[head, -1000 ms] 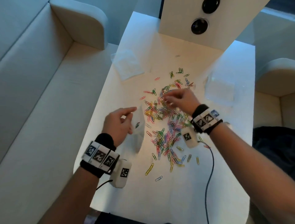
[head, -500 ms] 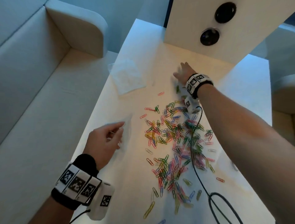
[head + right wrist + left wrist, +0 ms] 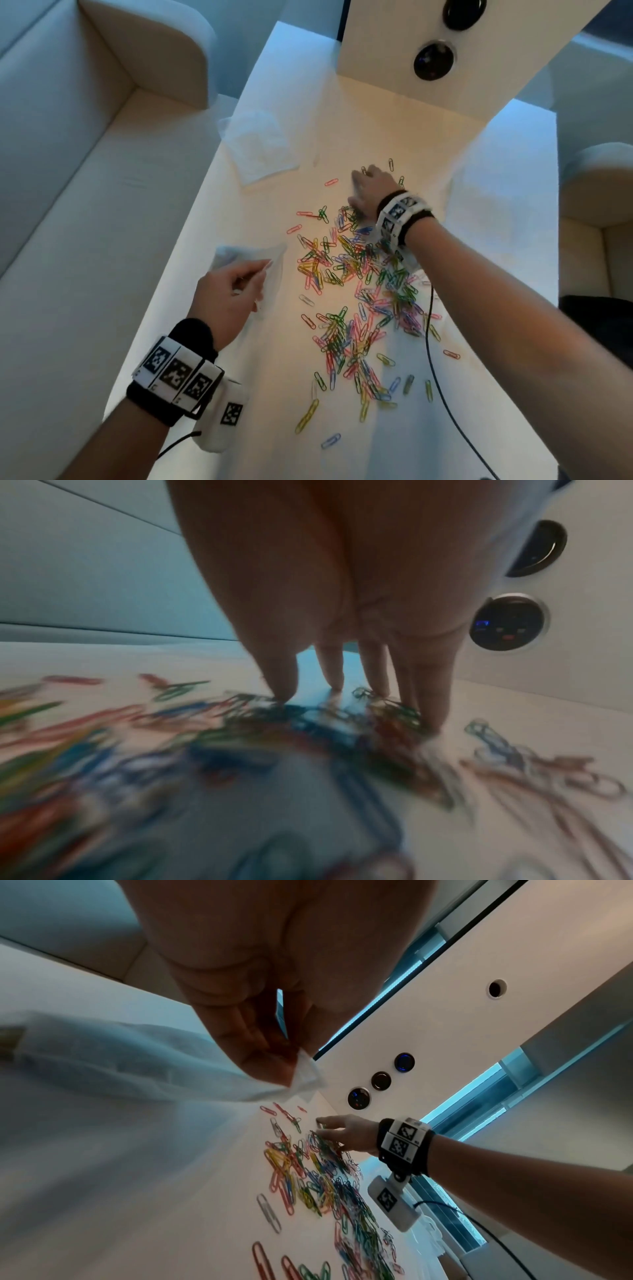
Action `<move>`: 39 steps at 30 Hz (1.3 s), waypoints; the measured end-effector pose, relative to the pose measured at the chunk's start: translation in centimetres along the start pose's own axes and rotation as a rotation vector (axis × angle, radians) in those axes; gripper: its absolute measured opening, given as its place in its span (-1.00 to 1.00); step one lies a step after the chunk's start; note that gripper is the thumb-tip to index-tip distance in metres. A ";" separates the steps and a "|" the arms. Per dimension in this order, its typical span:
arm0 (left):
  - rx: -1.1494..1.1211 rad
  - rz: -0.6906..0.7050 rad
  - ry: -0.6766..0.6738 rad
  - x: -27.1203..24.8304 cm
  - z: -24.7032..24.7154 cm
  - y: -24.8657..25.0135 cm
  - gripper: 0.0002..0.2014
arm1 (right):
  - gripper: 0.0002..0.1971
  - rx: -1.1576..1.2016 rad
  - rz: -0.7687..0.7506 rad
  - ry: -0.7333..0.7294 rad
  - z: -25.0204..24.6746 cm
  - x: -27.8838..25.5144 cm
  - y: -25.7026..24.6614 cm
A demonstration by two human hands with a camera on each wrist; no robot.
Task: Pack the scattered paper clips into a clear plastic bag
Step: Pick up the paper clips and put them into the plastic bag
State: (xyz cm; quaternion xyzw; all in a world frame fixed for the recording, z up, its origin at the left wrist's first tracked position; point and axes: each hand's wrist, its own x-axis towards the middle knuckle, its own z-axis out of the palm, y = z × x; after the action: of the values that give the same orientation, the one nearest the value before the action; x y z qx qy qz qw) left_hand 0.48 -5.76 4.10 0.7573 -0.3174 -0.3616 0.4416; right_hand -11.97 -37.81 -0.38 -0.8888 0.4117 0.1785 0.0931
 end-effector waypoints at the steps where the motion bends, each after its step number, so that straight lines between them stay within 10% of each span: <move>1: 0.005 -0.004 -0.006 -0.3 0.1 0.0 -0.78 | -0.63 0.005 0.010 0.049 0.5 -1.2 -0.4; 9: -0.077 -0.138 -0.060 -2.4 1.2 -0.2 -0.75 | -0.79 0.030 0.063 0.160 1.8 -8.6 -2.5; 16: -0.117 -0.181 -0.067 -3.0 2.6 1.1 -0.74 | -0.77 1.191 0.463 0.244 0.6 -14.4 -1.4; 23: -0.204 -0.195 -0.061 -3.1 4.4 2.7 -0.75 | -0.67 2.090 0.307 -0.065 -2.1 -20.4 -6.9; 39: -0.223 -0.144 -0.052 -3.0 3.2 3.8 -0.76 | -0.94 1.094 0.121 0.180 1.0 -21.3 -11.9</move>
State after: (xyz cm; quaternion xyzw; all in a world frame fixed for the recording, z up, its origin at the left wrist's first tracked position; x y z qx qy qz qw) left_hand -4.35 -6.35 7.21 0.7146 -0.2312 -0.4449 0.4878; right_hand -15.81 -14.92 7.35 -0.6976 0.5009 -0.1327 0.4949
